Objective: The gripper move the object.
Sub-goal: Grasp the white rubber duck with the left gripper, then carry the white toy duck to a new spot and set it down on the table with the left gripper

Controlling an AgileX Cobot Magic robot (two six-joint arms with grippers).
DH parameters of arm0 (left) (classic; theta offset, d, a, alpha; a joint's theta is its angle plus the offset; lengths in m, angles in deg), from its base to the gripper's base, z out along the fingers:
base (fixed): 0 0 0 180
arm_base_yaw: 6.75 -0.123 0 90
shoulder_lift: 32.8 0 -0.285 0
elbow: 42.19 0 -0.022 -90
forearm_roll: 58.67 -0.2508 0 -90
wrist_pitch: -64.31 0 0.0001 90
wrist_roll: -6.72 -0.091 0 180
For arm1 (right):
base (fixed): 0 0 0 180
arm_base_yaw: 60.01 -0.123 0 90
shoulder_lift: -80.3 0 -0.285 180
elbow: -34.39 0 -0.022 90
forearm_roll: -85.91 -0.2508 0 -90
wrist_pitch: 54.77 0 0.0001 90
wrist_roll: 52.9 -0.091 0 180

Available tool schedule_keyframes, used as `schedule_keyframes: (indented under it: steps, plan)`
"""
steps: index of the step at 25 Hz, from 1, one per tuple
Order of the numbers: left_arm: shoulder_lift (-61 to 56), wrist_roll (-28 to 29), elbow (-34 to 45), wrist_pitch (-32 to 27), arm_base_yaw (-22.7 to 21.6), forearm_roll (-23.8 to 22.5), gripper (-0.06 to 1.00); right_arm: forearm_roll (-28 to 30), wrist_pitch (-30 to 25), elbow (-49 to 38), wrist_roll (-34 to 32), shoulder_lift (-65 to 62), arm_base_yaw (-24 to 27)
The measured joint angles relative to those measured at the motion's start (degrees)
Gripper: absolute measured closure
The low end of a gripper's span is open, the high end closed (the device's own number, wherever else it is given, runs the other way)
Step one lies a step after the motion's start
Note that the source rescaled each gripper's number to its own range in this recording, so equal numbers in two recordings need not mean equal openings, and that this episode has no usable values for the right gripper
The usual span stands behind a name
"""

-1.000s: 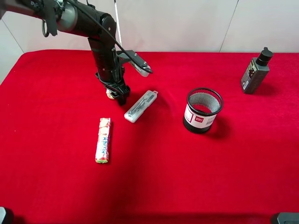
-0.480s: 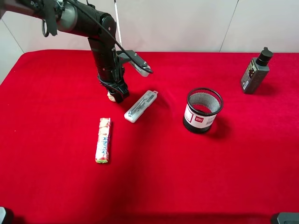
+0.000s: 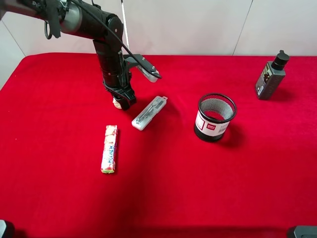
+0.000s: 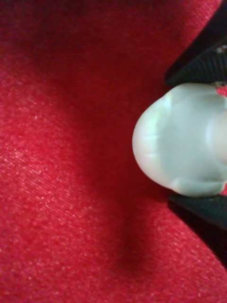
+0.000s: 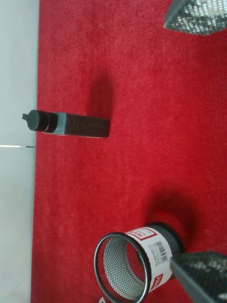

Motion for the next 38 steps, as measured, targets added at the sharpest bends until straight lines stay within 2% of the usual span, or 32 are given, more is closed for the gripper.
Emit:
schedule_keyframes:
  steps: [6,20,26,38]
  plan:
    - [-0.4,0.9,-0.7,-2.0,0.0,0.0,0.92,0.0,0.0,0.0,0.0,0.0,0.0]
    - [-0.7,2.2,-12.4,-10.7,0.4,0.0,0.92,0.0,0.0,0.0,0.0,0.0,0.0]
    - [-0.7,2.2,-15.7,-11.7,1.8,-0.5,0.92,0.0,0.0,0.0,0.0,0.0,0.0]
    - [-0.7,4.9,-15.8,-12.3,5.6,-0.5,0.92,-0.1,0.0,0.0,0.0,0.0,0.0]
